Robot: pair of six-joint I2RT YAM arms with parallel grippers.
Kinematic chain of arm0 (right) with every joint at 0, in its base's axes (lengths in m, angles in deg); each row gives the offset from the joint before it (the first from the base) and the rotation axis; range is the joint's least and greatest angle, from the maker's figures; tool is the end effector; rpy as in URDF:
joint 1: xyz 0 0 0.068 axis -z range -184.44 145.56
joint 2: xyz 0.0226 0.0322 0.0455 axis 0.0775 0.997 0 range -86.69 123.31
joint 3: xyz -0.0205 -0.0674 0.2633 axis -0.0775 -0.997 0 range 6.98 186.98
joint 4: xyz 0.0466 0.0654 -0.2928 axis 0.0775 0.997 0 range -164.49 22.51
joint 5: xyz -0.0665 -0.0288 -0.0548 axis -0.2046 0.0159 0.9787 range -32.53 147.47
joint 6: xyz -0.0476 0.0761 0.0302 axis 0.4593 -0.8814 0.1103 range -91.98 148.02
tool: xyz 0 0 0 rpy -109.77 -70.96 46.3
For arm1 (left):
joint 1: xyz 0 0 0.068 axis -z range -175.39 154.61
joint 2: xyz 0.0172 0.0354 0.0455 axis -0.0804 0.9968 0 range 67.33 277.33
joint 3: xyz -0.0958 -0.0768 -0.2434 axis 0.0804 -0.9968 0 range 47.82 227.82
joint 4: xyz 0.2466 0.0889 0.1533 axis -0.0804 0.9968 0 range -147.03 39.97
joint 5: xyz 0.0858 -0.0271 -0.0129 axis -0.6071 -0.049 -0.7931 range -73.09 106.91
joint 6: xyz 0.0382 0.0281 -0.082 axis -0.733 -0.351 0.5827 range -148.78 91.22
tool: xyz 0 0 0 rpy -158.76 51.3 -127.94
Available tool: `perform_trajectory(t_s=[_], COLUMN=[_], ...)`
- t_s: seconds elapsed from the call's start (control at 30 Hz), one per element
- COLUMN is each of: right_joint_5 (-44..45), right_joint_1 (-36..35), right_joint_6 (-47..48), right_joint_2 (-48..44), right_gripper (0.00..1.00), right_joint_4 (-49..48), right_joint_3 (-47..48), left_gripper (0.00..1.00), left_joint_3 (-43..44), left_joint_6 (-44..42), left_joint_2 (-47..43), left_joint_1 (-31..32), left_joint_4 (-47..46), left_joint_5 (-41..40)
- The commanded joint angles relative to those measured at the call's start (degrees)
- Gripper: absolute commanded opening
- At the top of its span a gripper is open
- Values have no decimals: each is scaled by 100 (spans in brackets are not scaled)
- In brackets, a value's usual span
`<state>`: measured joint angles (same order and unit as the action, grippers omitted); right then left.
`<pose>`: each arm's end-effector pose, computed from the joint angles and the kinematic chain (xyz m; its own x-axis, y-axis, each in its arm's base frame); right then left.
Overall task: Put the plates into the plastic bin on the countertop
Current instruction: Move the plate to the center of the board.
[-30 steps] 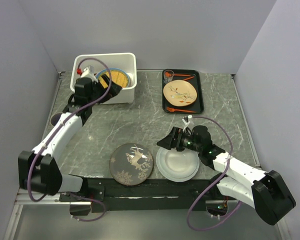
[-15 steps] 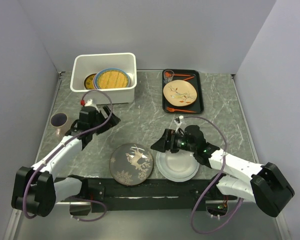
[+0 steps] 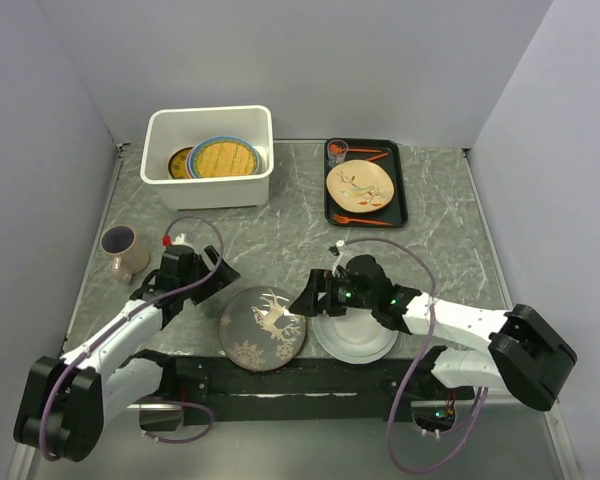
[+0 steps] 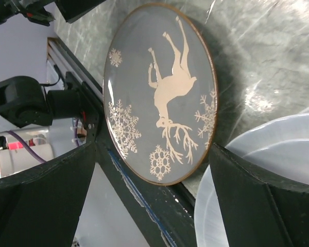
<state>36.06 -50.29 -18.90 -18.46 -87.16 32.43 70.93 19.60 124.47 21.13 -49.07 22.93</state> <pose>0.1924 0.2431 0.1288 -0.8872 0.0624 -0.4572 -0.3513 0.5512 0.7569 0.2551 -0.0851 0.1163 -0.6933 -0.5698 -0.4412 -0.2420 0.7608 -0.6022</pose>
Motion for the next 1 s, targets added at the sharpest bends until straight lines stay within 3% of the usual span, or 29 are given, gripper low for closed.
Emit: perform_trajectory(t_s=[0.0, 0.43, 0.73, 0.83, 0.97], right_joint_5=[128, 128, 119, 137, 137], right_joint_1=[-161, -364, -416, -416, -416], right_joint_6=[-72, -98, -116, -107, -116], right_joint_2=[217, 657, 885, 903, 938], right_gripper=[96, 95, 94, 94, 94], right_joint_4=[-157, -166, -219, -210, -228], right_joint_3=[372, 654, 733, 733, 733], left_gripper=[84, 72, 55, 43, 17], left_joint_3=[-280, -1107, -1292, -1292, -1292], left_joint_6=[259, 541, 576, 558, 488], left_joint_2=[-247, -1179, -1294, -1153, -925], left_joint_1=[89, 221, 344, 353, 353], left_joint_4=[-155, 73, -23, -76, -164], left_joint_5=[303, 646, 830, 830, 840])
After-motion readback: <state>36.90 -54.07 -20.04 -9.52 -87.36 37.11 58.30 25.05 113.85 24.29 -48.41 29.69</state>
